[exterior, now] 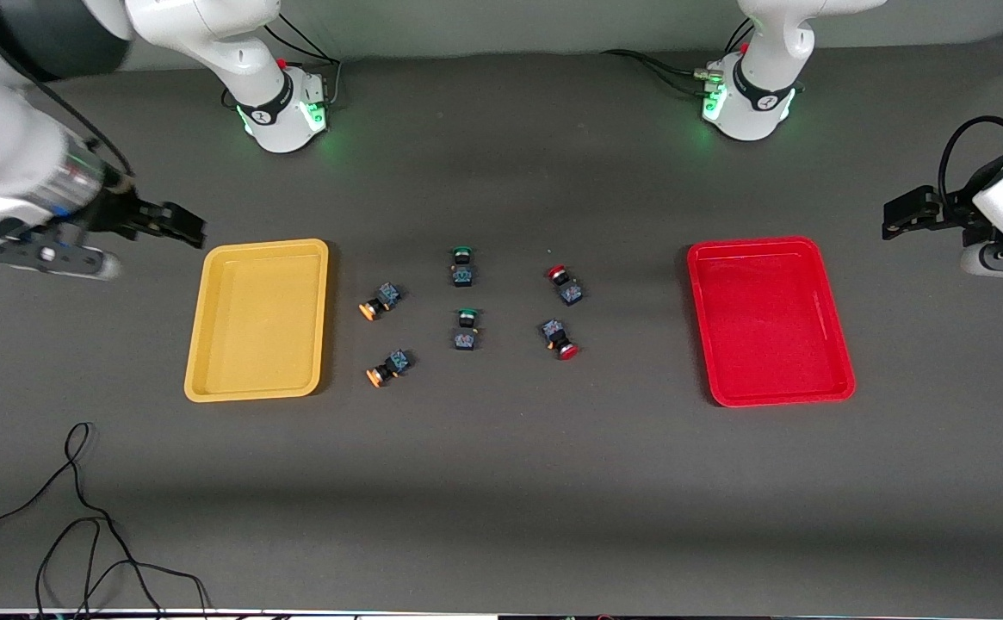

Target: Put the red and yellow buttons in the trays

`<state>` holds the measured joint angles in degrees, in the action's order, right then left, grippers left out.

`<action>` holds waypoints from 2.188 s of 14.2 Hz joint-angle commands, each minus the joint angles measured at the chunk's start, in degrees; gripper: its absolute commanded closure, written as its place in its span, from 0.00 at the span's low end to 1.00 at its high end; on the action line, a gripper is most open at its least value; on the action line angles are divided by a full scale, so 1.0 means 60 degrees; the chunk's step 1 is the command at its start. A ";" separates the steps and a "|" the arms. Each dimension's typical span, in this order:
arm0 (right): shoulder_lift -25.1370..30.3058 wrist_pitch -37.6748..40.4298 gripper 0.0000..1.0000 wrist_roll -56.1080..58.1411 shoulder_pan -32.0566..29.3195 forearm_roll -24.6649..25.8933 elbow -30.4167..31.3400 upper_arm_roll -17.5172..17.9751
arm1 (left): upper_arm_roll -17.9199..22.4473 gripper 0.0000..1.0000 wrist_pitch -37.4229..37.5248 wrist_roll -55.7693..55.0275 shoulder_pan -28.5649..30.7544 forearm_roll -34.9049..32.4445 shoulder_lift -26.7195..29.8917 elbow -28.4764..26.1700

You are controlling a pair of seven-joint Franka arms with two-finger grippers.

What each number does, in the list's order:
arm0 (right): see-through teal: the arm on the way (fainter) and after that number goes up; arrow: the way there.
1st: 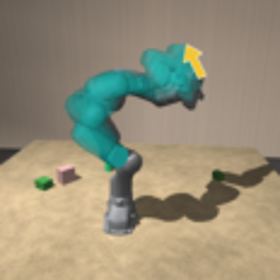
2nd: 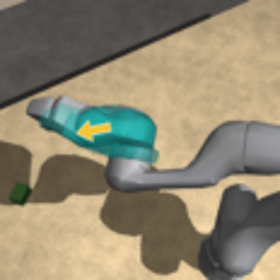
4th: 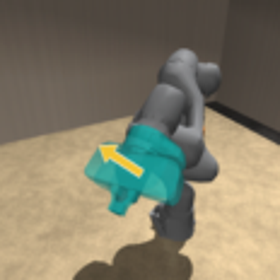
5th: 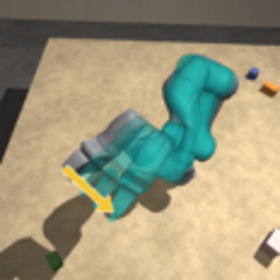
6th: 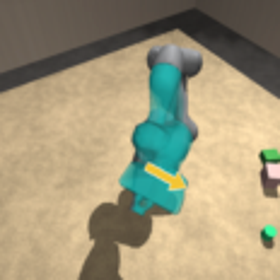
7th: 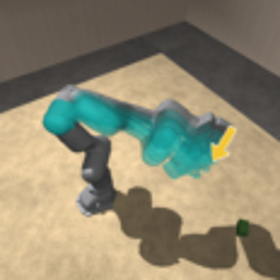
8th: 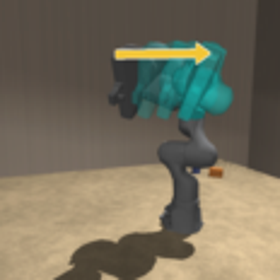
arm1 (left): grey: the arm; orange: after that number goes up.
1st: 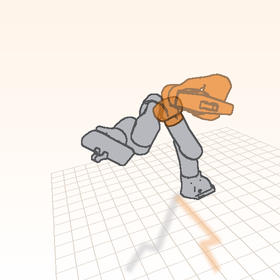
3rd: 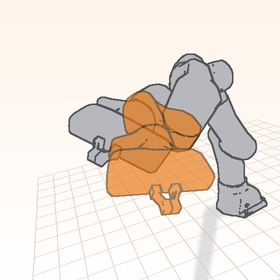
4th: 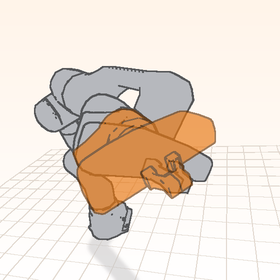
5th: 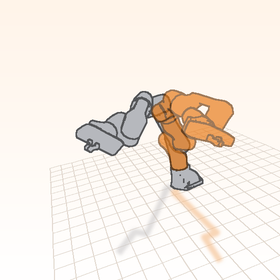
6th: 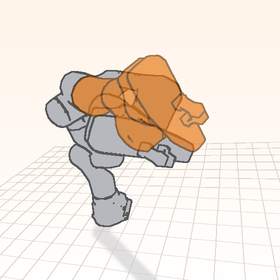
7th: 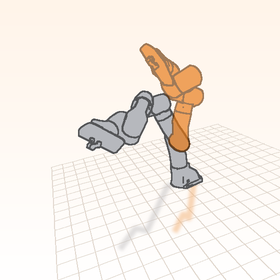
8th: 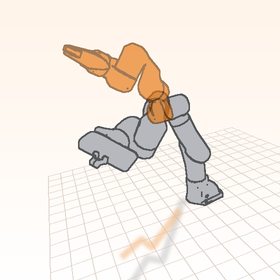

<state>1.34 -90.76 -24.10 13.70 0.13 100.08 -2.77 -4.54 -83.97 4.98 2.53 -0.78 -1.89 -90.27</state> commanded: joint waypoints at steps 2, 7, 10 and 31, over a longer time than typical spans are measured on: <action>-0.0149 -0.1348 0.00 -0.2014 0.0059 -0.0490 0.1347 0.0256 | 0.0054 0.00 -0.0111 -0.0214 -0.0303 -0.0046 0.0023 -0.0057; -0.0339 -0.3970 0.00 -0.3598 0.0265 -0.1294 0.3721 0.0315 | 0.0083 0.00 -0.0111 -0.1647 -0.1679 0.0028 0.0037 -0.0101; -0.0909 -0.5668 0.00 -0.3806 0.0381 -0.2158 0.4748 0.0315 | -0.0092 0.00 -0.0140 -0.2715 -0.2104 0.0451 0.0067 -0.0174; -0.3740 -1.0144 0.72 -0.6633 0.1745 -0.2409 0.5336 0.0930 | -0.0723 0.00 -0.8224 -0.9572 -0.5680 0.0600 -0.3959 -0.3690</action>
<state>-23.10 -152.81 -63.43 24.41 -13.22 131.99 2.68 -9.76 -129.85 -48.96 -29.95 3.53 -24.52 -110.41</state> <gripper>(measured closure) 0.339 0.000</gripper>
